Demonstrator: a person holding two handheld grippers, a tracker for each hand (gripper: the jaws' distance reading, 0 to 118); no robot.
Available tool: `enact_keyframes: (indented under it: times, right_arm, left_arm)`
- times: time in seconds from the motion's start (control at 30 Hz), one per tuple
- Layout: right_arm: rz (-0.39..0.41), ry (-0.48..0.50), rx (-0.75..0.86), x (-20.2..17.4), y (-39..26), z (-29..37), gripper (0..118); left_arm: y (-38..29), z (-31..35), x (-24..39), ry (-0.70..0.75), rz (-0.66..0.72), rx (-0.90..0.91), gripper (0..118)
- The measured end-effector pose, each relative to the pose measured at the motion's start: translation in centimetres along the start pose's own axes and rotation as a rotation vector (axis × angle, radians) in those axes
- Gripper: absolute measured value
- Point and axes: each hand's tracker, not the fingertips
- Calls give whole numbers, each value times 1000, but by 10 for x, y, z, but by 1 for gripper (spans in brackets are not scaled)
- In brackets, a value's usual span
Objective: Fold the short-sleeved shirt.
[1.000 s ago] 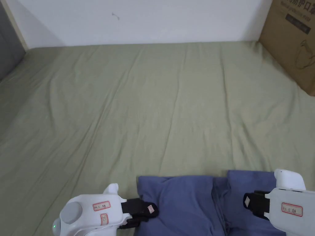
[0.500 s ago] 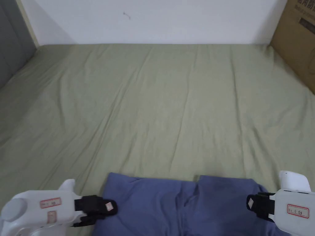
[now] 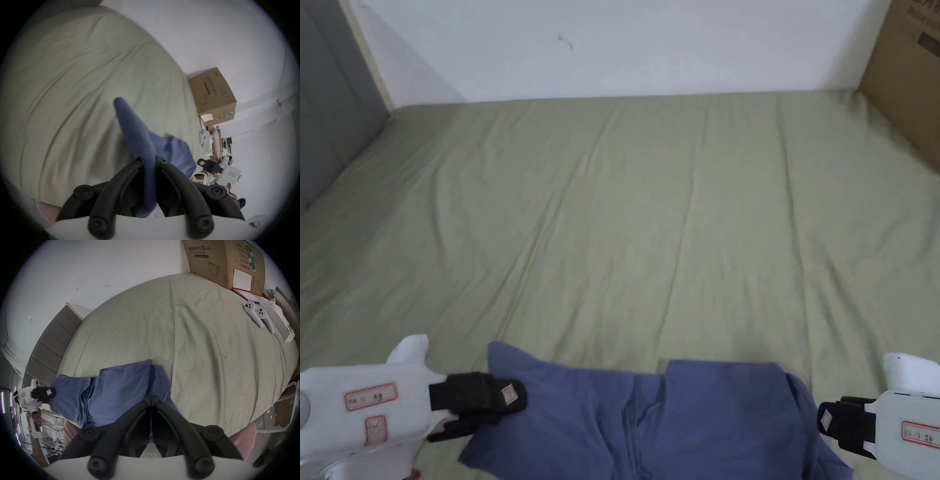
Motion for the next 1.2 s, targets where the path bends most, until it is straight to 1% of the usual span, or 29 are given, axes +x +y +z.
enact_keyframes:
  times: [0.1,0.2,0.3,0.37,0.43,0.47,0.5,0.53,0.57,0.6,0.63,0.67,0.7,0.77,0.8,0.83,0.87,0.9,0.93,0.97,1.03,1.1,1.13,1.2]
  right_arm:
    - [-15,-2,16,9,0,5,1]
    - [-44,-4,31,20,-1,8,1]
    - [-74,-6,41,32,-5,12,0]
    - [-96,-8,43,43,-8,15,1]
    - [-115,-19,46,53,-12,18,1]
    - [-127,-26,48,59,-14,19,1]
    - [-144,-33,46,66,-16,21,1]
    - [-158,-38,46,71,-18,22,1]
    - [-176,-44,48,77,-20,24,1]
    - [-190,-46,47,82,-21,25,1]
    - [-203,-50,45,87,-23,26,1]
    - [-212,-56,46,91,-24,27,0]
    - [-216,-61,47,94,-26,28,1]
    - [-223,-69,48,98,-27,29,1]
    - [-225,-69,48,99,-27,29,0]
    - [-227,-67,48,100,-27,28,0]
    - [-228,-64,49,100,-27,27,0]
    - [-230,-62,51,100,-27,26,1]
    - [-230,-60,52,99,-26,25,1]
    - [-229,-56,52,99,-26,23,0]
    - [-227,-51,51,96,-26,20,1]
    - [-224,-41,48,94,-25,17,1]
    - [-223,-37,47,93,-24,16,1]
    - [-222,-31,49,93,-24,15,1]
  left_arm:
    - [2,-14,58,-61,-114,-10,11]
    - [-5,-47,111,-110,-244,-60,11]
    - [-19,-93,146,-166,-287,-142,11]
    - [-32,-132,160,-145,-297,-223,11]
    - [-47,-166,171,-141,-362,-288,11]
    - [-55,-185,173,-131,-368,-319,12]
    - [-62,-203,175,-89,-352,-370,16]
    - [-66,-212,174,-89,-337,-393,27]
    - [-70,-223,172,-120,-325,-413,55]
    - [-73,-230,170,-136,-300,-441,102]
    - [-76,-234,169,-129,-262,-462,118]
    - [-75,-231,167,-151,-237,-447,118]
    - [-71,-225,164,-161,-217,-412,114]
    - [-61,-210,160,-146,-210,-390,110]
    - [-56,-201,158,-140,-211,-356,97]
    - [-49,-189,155,-137,-219,-301,76]
    - [-46,-179,150,-134,-230,-260,46]
    - [-41,-173,145,-98,-233,-233,10]
    - [-39,-171,141,-55,-232,-217,6]
    - [-37,-170,134,-14,-240,-204,6]
    - [-39,-177,120,-22,-221,-226,3]
    - [-49,-188,112,-24,-208,-273,2]
    - [-58,-196,112,-9,-217,-312,2]
    - [-73,-210,118,-42,-247,-353,1]
